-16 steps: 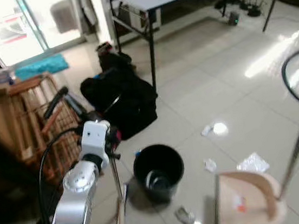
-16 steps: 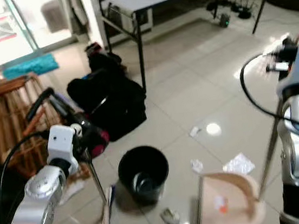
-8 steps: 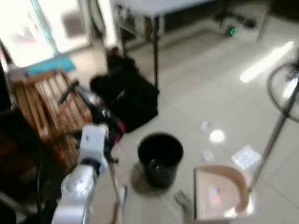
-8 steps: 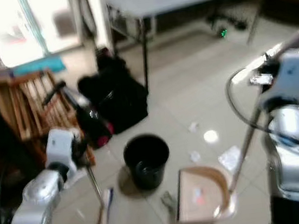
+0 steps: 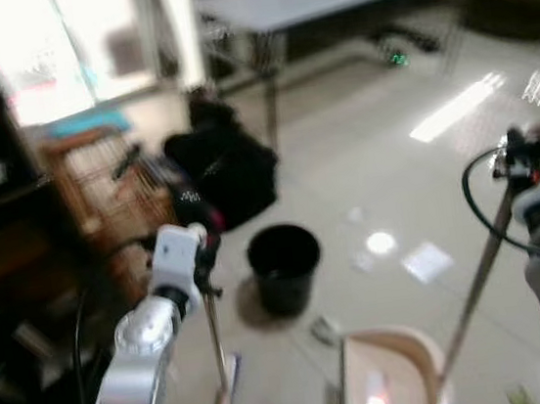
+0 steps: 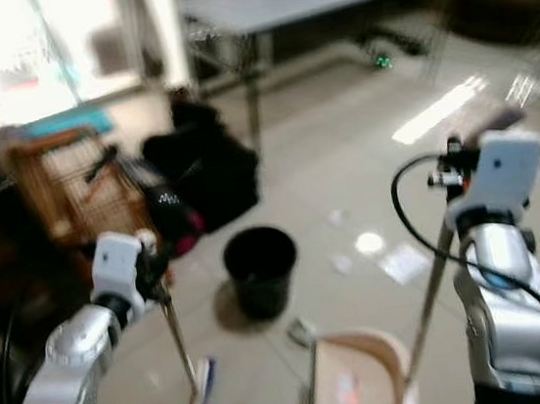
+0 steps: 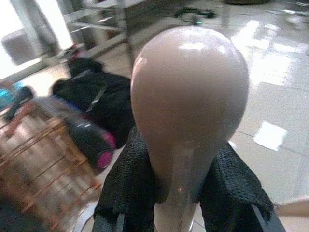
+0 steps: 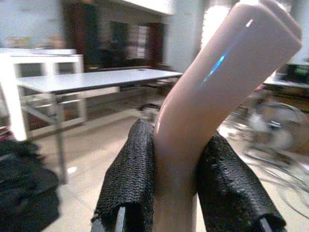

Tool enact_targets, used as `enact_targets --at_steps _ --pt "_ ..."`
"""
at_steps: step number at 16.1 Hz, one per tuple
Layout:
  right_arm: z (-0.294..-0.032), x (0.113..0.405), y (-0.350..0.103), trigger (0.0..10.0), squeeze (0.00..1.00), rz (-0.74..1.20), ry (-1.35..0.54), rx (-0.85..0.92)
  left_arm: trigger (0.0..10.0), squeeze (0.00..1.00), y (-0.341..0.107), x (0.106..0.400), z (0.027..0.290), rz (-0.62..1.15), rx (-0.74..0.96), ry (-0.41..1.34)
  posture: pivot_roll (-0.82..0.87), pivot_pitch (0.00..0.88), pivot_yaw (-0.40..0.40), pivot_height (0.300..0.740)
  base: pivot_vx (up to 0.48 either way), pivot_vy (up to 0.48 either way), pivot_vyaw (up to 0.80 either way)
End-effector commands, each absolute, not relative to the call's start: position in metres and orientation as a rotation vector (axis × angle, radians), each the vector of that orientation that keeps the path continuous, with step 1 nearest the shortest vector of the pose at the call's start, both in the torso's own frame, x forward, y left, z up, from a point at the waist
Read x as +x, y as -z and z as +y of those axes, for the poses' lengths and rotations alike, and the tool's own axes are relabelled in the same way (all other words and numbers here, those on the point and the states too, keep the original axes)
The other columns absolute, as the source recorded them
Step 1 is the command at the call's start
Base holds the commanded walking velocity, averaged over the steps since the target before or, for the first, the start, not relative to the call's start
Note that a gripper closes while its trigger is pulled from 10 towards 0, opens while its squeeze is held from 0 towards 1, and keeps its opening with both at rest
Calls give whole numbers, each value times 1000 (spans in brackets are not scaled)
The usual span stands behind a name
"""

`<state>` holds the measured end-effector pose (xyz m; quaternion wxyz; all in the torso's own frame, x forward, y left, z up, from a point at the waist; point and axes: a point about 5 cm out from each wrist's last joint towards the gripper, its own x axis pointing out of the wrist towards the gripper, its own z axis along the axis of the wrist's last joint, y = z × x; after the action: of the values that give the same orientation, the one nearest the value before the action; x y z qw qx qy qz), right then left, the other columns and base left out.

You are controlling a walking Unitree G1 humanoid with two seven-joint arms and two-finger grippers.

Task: Sweep floor

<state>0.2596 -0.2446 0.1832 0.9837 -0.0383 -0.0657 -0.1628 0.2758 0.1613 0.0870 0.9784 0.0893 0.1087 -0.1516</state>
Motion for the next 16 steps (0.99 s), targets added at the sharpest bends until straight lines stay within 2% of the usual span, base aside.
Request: enact_targets --at_steps 1,7,12,16 --pt "-248 256 -185 10000 0 -129 351 -69 10000 0 -100 280 152 147 214 347 -159 15 -5 740 0 0 -800" --pt "-248 247 -179 10000 0 -93 390 -62 10000 0 -102 284 150 195 72 350 -168 25 3 740 0 0 -800" --pt "-257 234 -174 10000 0 -40 469 -127 10000 0 -111 285 141 101 147 412 -184 50 9 740 0 0 -800" --pt "-254 228 -173 10000 0 -53 497 -143 10000 0 -127 299 132 24 151 371 -205 65 30 740 0 0 -800"
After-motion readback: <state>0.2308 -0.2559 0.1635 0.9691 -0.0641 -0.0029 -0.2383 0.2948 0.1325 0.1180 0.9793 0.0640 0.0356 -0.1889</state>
